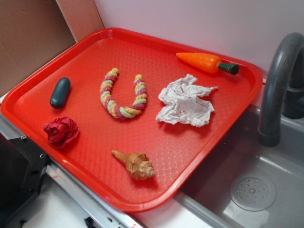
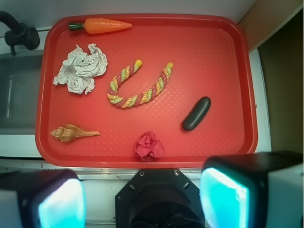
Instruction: Grab the shell.
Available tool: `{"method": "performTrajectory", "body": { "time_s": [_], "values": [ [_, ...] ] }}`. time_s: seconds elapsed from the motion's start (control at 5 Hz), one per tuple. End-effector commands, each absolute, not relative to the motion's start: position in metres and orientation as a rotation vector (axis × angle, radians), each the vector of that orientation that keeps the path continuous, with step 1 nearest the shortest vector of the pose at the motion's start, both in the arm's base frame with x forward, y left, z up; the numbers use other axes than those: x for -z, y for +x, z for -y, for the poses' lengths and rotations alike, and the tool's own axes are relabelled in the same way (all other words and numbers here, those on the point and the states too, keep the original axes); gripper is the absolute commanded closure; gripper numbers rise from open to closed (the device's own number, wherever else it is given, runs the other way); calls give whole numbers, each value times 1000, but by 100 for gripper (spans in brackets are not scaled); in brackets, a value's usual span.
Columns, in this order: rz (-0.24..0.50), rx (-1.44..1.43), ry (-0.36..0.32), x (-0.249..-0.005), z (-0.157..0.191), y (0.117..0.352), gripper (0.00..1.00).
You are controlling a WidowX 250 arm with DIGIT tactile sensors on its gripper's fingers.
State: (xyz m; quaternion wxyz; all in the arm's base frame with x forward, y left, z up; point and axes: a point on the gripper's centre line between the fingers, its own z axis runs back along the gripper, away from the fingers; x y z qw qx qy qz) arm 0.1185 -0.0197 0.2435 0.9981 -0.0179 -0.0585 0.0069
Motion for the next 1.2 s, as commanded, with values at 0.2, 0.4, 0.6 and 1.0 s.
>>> {"method": "performTrajectory", "body": {
  "time_s": [0.2, 0.4, 0.6, 1.0],
  "values": [
    [70, 239, 6, -235, 53, 138, 0],
    [40, 491, 37, -217, 92, 149, 0],
    [-16, 742, 17, -193, 124, 143, 0],
    [-58, 1241, 79, -135, 145, 123, 0]
  ]
}}
